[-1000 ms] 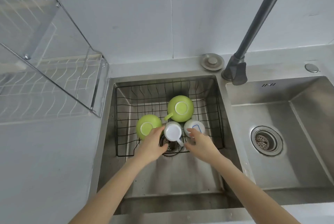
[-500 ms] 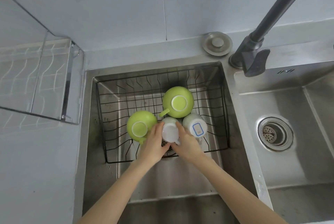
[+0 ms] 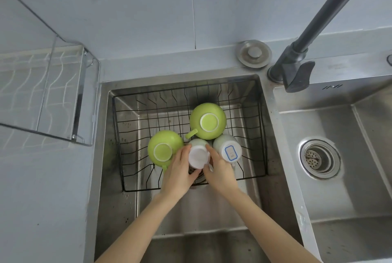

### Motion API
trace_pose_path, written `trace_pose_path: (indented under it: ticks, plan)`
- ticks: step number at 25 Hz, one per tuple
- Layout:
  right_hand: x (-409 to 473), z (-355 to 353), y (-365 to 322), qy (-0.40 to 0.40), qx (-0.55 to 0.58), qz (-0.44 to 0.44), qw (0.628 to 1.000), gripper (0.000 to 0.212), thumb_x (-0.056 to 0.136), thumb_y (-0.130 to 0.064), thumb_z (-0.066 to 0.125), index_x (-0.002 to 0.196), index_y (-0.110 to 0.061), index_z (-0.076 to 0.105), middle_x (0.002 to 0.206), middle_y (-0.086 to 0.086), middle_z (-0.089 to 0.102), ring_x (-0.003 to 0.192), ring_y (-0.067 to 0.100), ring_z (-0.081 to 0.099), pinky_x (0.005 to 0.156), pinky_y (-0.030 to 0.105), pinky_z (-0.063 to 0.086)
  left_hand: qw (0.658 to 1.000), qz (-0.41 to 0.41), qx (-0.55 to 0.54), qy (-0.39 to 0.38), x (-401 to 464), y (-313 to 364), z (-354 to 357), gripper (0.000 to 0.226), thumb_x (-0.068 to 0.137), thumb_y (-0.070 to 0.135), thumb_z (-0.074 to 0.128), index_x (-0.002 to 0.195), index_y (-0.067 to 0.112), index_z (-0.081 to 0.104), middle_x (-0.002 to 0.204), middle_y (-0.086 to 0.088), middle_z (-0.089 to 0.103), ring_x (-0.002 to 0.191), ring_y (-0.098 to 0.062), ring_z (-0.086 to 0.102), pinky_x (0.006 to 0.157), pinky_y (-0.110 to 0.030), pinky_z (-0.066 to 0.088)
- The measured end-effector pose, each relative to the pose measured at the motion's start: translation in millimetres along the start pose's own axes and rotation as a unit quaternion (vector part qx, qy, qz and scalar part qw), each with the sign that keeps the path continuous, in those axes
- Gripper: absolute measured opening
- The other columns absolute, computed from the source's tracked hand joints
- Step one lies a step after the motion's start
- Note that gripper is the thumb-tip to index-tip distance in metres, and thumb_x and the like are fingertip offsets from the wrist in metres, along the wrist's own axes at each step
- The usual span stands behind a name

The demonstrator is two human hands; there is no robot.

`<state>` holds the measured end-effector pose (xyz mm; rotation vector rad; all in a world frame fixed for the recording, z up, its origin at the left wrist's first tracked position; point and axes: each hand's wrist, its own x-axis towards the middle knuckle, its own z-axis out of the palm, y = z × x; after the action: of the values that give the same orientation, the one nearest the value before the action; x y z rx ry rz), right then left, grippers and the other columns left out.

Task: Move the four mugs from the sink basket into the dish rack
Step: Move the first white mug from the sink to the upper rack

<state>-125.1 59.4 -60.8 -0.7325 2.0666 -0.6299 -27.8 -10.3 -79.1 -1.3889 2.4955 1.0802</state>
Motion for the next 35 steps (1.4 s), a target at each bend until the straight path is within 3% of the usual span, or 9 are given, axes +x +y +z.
trace_pose_path:
  ticks: [2, 5, 9, 15, 22, 26, 28, 31, 35]
  plan:
    - [-5, -6, -1, 0.010, 0.011, -0.004, 1.000, 0.051, 0.088, -0.009, 0.044, 0.139, -0.017, 0.038, 0.089, 0.003, 0.055, 0.088, 0.025, 0.055, 0.079, 0.036, 0.047, 1.000, 0.007, -0.001, -0.001, -6, 4, -9, 0.067, 0.078, 0.027, 0.065, 0.136, 0.019, 0.031, 0.137, 0.000, 0.043, 0.125, -0.019, 0.043, 0.083, -0.031, 0.044]
    - [-18, -14, -3, 0.021, -0.016, -0.037, 0.999, 0.050, 0.089, -0.007, 0.043, 0.137, -0.020, 0.041, 0.082, 0.003, 0.052, 0.080, 0.024, 0.051, 0.067, 0.029, 0.040, 0.999, 0.032, -0.009, 0.004, -17, 9, -21, 0.068, 0.077, 0.026, 0.067, 0.135, 0.019, 0.033, 0.139, 0.001, 0.042, 0.125, -0.019, 0.043, 0.090, -0.034, 0.044]
    - [-44, -27, -6, 0.037, -0.030, -0.067, 0.997, 0.051, 0.085, -0.008, 0.047, 0.133, -0.025, 0.045, 0.100, 0.012, 0.069, 0.091, 0.030, 0.060, 0.076, 0.035, 0.049, 0.998, 0.066, 0.019, 0.014, -38, 18, -40, 0.069, 0.075, 0.033, 0.067, 0.134, 0.024, 0.033, 0.140, 0.006, 0.040, 0.124, -0.017, 0.043, 0.087, -0.040, 0.050]
    - [-87, -49, -15, 0.043, -0.101, -0.195, 0.975, 0.051, 0.083, -0.017, 0.060, 0.131, -0.019, 0.045, 0.124, 0.007, 0.053, 0.110, 0.028, 0.056, 0.088, 0.044, 0.051, 0.990, 0.135, -0.046, 0.016, -76, 27, -69, 0.068, 0.071, 0.041, 0.071, 0.130, 0.027, 0.040, 0.132, 0.005, 0.048, 0.117, -0.014, 0.048, 0.091, -0.031, 0.045]
    - [-135, -70, -49, 0.045, -0.090, -0.329, 0.939, 0.051, 0.080, -0.019, 0.068, 0.125, -0.011, 0.048, 0.121, 0.002, 0.055, 0.104, 0.006, 0.053, 0.089, 0.021, 0.043, 0.974, 0.169, -0.136, 0.067, -134, 33, -114, 0.062, 0.073, 0.028, 0.072, 0.127, 0.029, 0.042, 0.118, 0.019, 0.048, 0.108, -0.002, 0.047, 0.094, -0.018, 0.037]
    - [-157, -70, -72, 0.049, -0.055, -0.353, 0.933, 0.046, 0.082, -0.021, 0.066, 0.124, -0.013, 0.048, 0.112, -0.008, 0.049, 0.100, 0.003, 0.051, 0.080, 0.005, 0.044, 0.962, 0.168, -0.189, 0.101, -159, 32, -137, 0.065, 0.065, 0.045, 0.067, 0.123, 0.028, 0.045, 0.115, 0.019, 0.054, 0.110, -0.003, 0.052, 0.095, -0.021, 0.041]
    - [-164, -66, -83, 0.058, -0.046, -0.360, 0.930, 0.046, 0.083, -0.019, 0.065, 0.125, -0.014, 0.048, 0.111, -0.009, 0.048, 0.100, 0.002, 0.050, 0.076, -0.003, 0.043, 0.957, 0.171, -0.201, 0.123, -168, 31, -148, 0.066, 0.060, 0.053, 0.063, 0.120, 0.030, 0.045, 0.112, 0.025, 0.053, 0.108, 0.004, 0.051, 0.091, -0.017, 0.043]
    - [-172, -60, -102, 0.069, -0.030, -0.374, 0.924, 0.045, 0.082, -0.016, 0.064, 0.124, -0.013, 0.048, 0.115, -0.002, 0.052, 0.100, 0.004, 0.051, 0.078, -0.005, 0.040, 0.946, 0.178, -0.232, 0.136, -181, 28, -163, 0.051, 0.066, 0.042, 0.064, 0.112, 0.039, 0.042, 0.106, 0.033, 0.048, 0.098, 0.016, 0.052, 0.077, -0.006, 0.048]
    - [-183, -46, -134, 0.080, -0.020, -0.402, 0.912, 0.045, 0.082, -0.020, 0.065, 0.124, -0.017, 0.049, 0.117, 0.001, 0.055, 0.101, 0.006, 0.054, 0.084, 0.002, 0.042, 0.938, 0.191, -0.239, 0.164, -195, 16, -194, 0.043, 0.068, 0.040, 0.063, 0.103, 0.049, 0.040, 0.106, 0.034, 0.049, 0.093, 0.030, 0.046, 0.073, 0.003, 0.044]
